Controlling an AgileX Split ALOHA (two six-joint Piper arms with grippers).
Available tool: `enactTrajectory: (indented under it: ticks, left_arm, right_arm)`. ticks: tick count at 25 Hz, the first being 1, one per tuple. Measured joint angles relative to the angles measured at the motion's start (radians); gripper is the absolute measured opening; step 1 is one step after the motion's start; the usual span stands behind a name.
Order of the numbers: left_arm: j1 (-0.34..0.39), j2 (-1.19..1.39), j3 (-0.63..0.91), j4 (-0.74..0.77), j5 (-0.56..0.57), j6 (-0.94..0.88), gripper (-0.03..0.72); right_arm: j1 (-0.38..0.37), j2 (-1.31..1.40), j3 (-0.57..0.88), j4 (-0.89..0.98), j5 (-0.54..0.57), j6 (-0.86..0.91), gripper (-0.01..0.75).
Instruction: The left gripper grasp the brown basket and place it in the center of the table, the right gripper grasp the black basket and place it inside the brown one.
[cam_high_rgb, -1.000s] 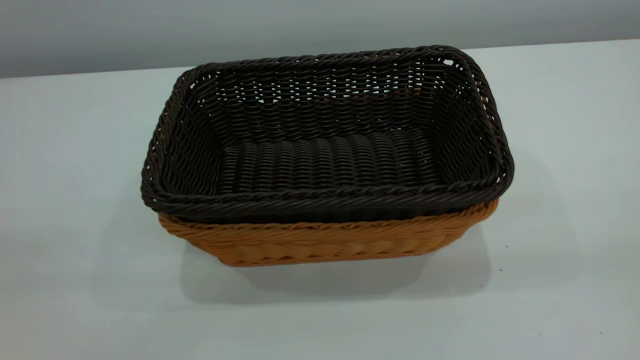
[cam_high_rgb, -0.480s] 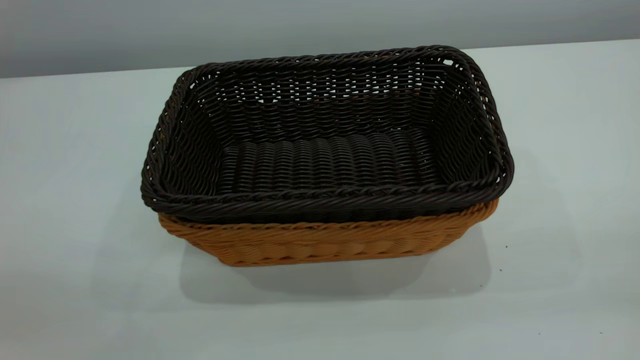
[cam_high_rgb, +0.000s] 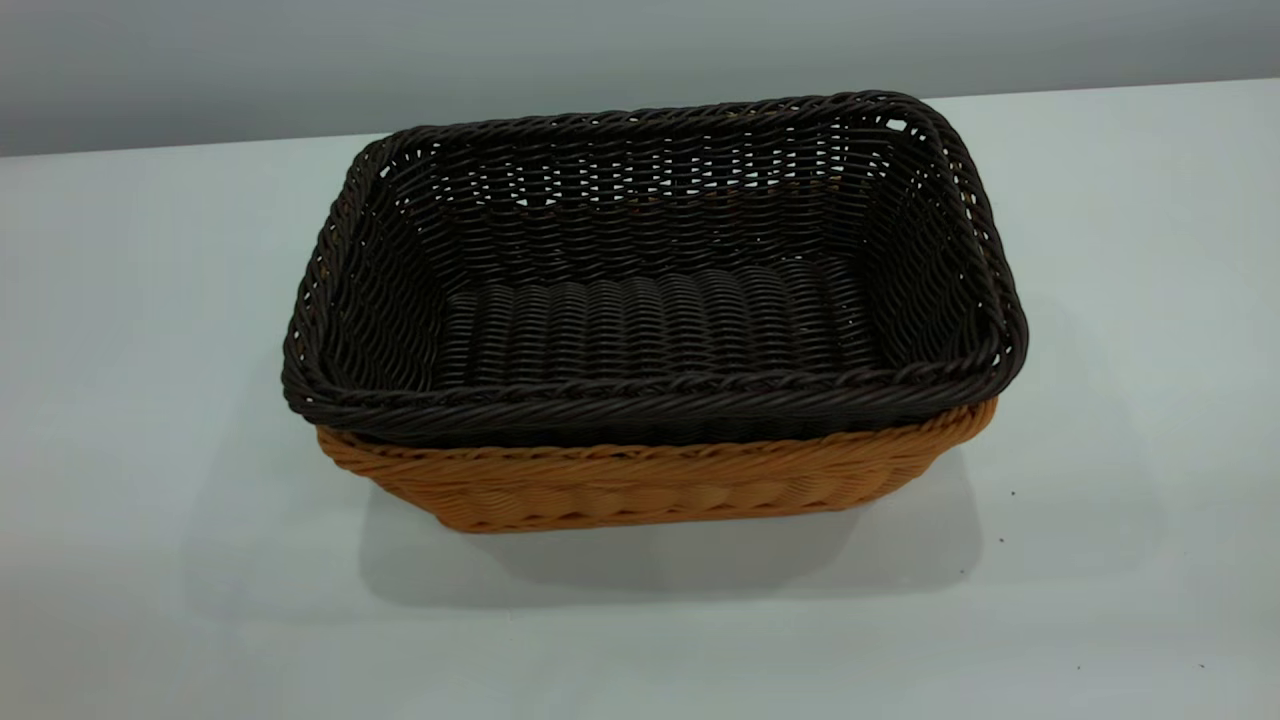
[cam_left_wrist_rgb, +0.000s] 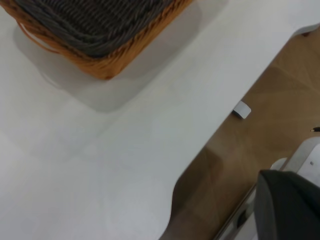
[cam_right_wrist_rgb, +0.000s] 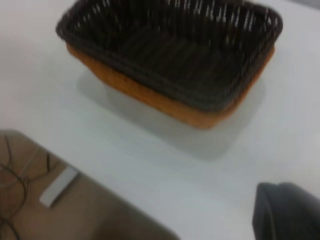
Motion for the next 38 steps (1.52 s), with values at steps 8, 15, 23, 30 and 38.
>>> enactTrajectory:
  ticks: [8,15,23,30,38]
  left_arm:
    - [0.0,-0.047,0.0,0.0,-0.001,-0.001,-0.001]
    - [0.0,-0.053,0.0,-0.004,-0.003,-0.012,-0.001]
    - [0.0,-0.053,0.0,-0.004,-0.003,-0.012,-0.001]
    - [0.036,-0.055,0.0,-0.007,-0.002,-0.008,-0.001]
    - [0.336,-0.055,0.0,-0.007,-0.002,-0.008,-0.001]
  right_arm:
    - [0.0,-0.006,0.005,-0.052,0.006,0.064,0.006]
    - [0.0,-0.006,0.005,-0.044,0.006,0.079,0.006]
    - [0.0,-0.006,0.005,-0.042,0.006,0.079,0.006]
    - [-0.038,-0.006,0.005,-0.038,0.005,0.079,0.006]
    - [-0.257,-0.007,0.005,-0.037,0.005,0.08,0.006]
